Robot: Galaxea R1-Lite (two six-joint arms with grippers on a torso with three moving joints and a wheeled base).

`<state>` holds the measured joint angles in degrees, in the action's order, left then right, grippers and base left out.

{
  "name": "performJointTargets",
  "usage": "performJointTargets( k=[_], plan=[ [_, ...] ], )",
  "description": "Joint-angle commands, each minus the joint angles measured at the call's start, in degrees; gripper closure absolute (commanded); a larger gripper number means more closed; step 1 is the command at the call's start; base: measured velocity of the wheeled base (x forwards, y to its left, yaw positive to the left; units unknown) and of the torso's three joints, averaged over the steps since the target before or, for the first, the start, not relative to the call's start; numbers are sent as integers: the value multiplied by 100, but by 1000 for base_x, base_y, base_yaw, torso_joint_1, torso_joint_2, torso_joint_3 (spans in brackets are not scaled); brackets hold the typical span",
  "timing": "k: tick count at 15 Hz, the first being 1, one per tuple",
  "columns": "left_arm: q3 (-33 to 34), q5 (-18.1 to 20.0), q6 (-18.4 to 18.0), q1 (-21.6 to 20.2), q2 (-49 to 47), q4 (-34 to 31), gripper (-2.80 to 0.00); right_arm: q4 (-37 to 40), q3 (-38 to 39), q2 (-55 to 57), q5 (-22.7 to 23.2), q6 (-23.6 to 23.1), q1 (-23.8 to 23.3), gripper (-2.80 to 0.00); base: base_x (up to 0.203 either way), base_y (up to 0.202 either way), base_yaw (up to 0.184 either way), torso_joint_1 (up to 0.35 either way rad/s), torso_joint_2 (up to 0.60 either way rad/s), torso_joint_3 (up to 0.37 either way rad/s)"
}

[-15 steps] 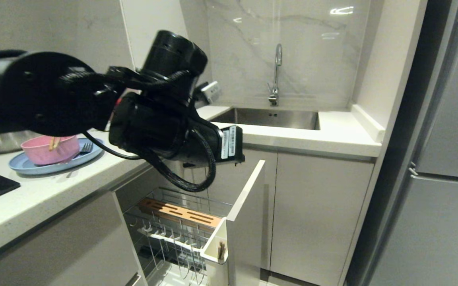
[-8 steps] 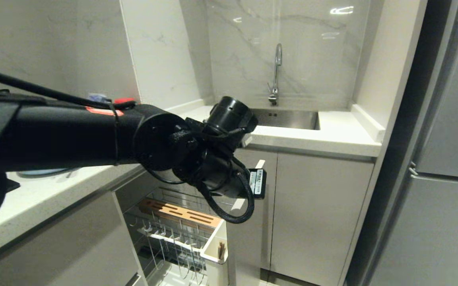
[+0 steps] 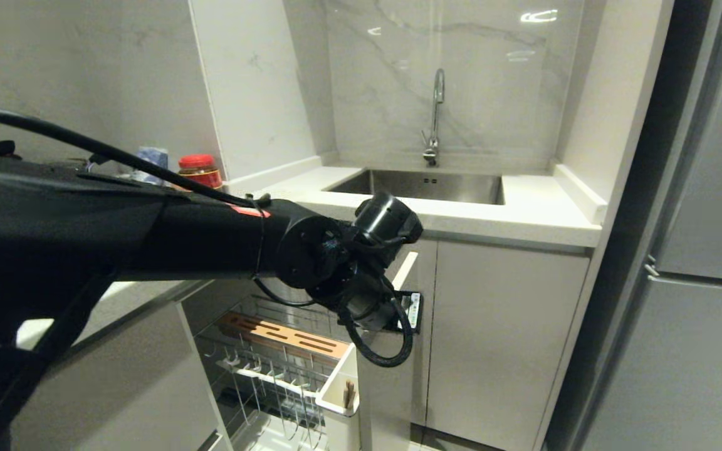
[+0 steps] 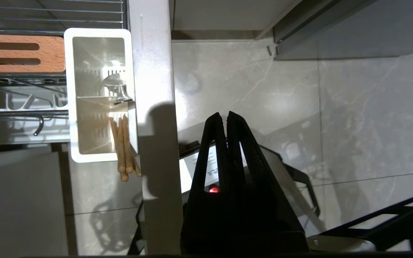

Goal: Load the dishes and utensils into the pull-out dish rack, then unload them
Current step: Close the cupboard

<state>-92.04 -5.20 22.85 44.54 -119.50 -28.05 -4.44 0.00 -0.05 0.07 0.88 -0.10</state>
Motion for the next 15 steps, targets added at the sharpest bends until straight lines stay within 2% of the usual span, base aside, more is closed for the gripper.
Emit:
performJointTargets(
  k=[1, 4, 6, 8, 13, 15],
  plan=[
    [-7, -96, -24, -33, -128, -16, 0, -5, 149, -4, 1, 0, 1, 0, 0, 0, 0, 0, 0, 0],
    [-7, -394, -35, -42, -206, -16, 0, -5, 149, -4, 1, 0, 1, 0, 0, 0, 0, 0, 0, 0],
    [16, -567, -168, -47, -200, -16, 0, -5, 149, -4, 1, 0, 1, 0, 0, 0, 0, 0, 0, 0],
    [39, -1002, -211, -50, -206, -16, 0, -5, 149, -4, 1, 0, 1, 0, 0, 0, 0, 0, 0, 0],
    [47, -1626, -342, -123, -375, -7, 0, -5, 149, -4, 1, 0, 1, 0, 0, 0, 0, 0, 0, 0],
    [35, -1734, -442, -218, -455, -1, 0, -5, 149, -4, 1, 0, 1, 0, 0, 0, 0, 0, 0, 0]
  ],
)
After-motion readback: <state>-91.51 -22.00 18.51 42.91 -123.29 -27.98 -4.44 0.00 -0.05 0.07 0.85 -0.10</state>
